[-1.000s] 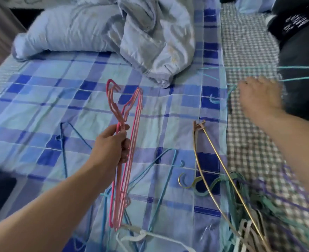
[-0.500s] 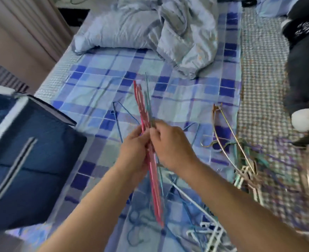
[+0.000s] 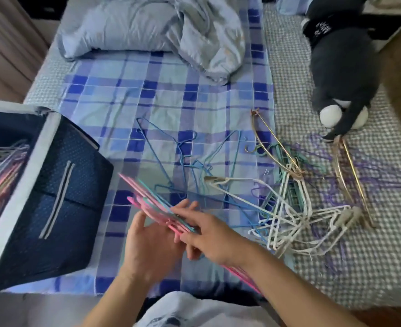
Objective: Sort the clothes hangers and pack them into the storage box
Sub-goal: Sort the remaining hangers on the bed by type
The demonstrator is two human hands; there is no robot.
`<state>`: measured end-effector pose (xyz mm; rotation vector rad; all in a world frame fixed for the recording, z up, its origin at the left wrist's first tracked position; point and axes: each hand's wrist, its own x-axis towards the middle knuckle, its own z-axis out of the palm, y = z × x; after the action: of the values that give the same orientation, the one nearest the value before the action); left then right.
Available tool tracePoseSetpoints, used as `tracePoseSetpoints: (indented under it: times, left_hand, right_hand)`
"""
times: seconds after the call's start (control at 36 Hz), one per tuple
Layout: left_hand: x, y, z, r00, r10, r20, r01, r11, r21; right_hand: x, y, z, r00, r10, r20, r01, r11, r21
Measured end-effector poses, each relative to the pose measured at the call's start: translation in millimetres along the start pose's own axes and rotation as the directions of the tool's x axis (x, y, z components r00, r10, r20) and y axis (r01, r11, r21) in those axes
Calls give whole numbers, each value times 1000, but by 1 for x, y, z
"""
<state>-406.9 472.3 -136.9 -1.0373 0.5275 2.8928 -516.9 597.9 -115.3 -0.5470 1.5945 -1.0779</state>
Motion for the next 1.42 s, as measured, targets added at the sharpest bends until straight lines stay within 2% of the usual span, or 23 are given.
tracePoseSetpoints:
  times: [0.08,0.19,0.28,0.33,0.39,0.47,0.56,0.64,0.72,0.83,0.92,1.06,1.14,1.25,1.33,1.42]
  left_hand:
    - [-9,20,-4,993,-17,-117,10,998,-60]
    - [-13,43,-24,974,79,-210,-85,996,-20]
    - [-15,58,-46,965,101,-244,-125,988,-87]
    - [-16,65,-61,970,73,-233,-109,983,-146]
    - [-16,68,-71,970,47,-237,-87,983,-163]
    - [-10,66,-82,970,15,-242,-55,986,-159]
    - [-5,62,-76,975,11,-222,-27,997,-68]
    - [5,58,-84,965,1,-262,-9,1000,-28]
    - [15,53,-95,936,-7,-352,-7,999,-39]
    - [24,48,-94,914,-9,-406,12,1000,6]
    - [20,50,-96,921,10,-389,-20,1000,-23]
    - [7,54,-98,945,35,-325,-55,997,-54]
    - [1,55,-105,941,34,-337,-41,999,-12]
    - [-9,56,-99,939,28,-343,19,991,134]
    - [-9,57,-93,927,11,-375,41,991,130]
    - [-13,60,-94,932,33,-362,18,991,136]
  right_hand:
    - [7,-9,34,1000,22,13,-21,1000,-21]
    - [24,-12,62,998,43,34,-36,984,-176]
    - [34,1,66,994,64,-94,-81,979,-187]
    - [38,19,61,957,138,-255,-172,979,-114]
    - [39,48,50,887,256,-385,-300,952,-59]
    - [41,104,29,790,385,-477,-520,833,-190]
    - [50,142,1,758,413,-505,-612,718,-331]
    - [77,161,-30,767,336,-546,-618,614,-490]
    - [106,172,-58,810,181,-557,-560,522,-644]
    - [123,186,-76,878,23,-478,-466,265,-844]
    - [136,188,-77,899,14,-438,-436,138,-889]
    - [147,185,-88,835,-177,-521,-506,127,-853]
    - [152,186,-96,865,-189,-465,-463,56,-884]
    - [157,183,-100,867,-229,-443,-446,44,-894]
    - [156,179,-102,888,-214,-408,-416,11,-910]
    - [150,173,-99,902,-256,-348,-342,70,-937]
